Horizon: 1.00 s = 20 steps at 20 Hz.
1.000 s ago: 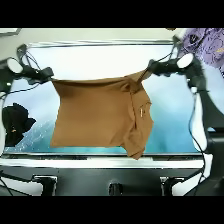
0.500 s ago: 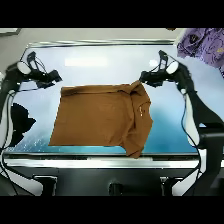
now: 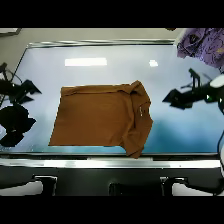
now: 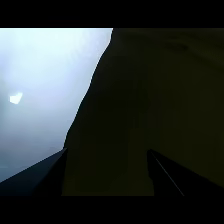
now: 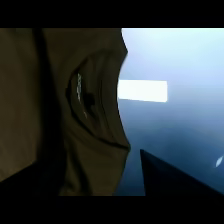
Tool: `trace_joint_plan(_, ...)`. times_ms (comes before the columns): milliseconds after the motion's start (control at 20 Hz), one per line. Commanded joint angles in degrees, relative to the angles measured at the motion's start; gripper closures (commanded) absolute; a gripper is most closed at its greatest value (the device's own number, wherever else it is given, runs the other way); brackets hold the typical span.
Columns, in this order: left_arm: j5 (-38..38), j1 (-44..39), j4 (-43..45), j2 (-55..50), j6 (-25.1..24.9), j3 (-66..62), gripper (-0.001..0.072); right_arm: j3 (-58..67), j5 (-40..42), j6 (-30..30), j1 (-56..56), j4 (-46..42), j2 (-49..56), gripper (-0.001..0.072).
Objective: Fold the clothes and pants, and hang the long-sleeved shirts on hangers.
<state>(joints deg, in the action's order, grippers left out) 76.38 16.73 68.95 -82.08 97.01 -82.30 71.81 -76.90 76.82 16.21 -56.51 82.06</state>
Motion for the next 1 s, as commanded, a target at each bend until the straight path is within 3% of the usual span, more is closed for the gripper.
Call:
trace_joint_plan(0,-1.84,1.22,0.07,11.02,-0.13,19.71,0.0131,-25.46,1.53,-3.89,2.78,6.14,-11.76,0.0167)
trace_joint_plan(150,-1.84,1.27,0.07,14.25,-0.13,28.55,0.0131,-39.74,6.54,-7.17,2.78,13.07,-16.72,0.0166)
trace_joint_plan(300,-1.92,1.27,0.92,14.12,-0.13,29.90,0.0131,-46.31,10.08,-11.10,2.78,18.21,-16.92,0.0167)
trace_joint_plan(700,-1.81,1.27,1.95,14.12,-0.11,29.88,0.0131,-50.16,16.50,-16.83,2.75,27.54,-12.52,0.0172)
trace_joint_plan(850,-0.22,1.57,1.88,14.12,5.49,29.83,0.0117,-50.16,15.41,-18.53,2.75,28.26,-8.94,0.0185)
trace_joint_plan(950,-0.13,2.10,0.57,14.12,4.42,29.83,0.0083,-50.16,15.19,-19.67,2.75,30.38,-7.91,0.0190)
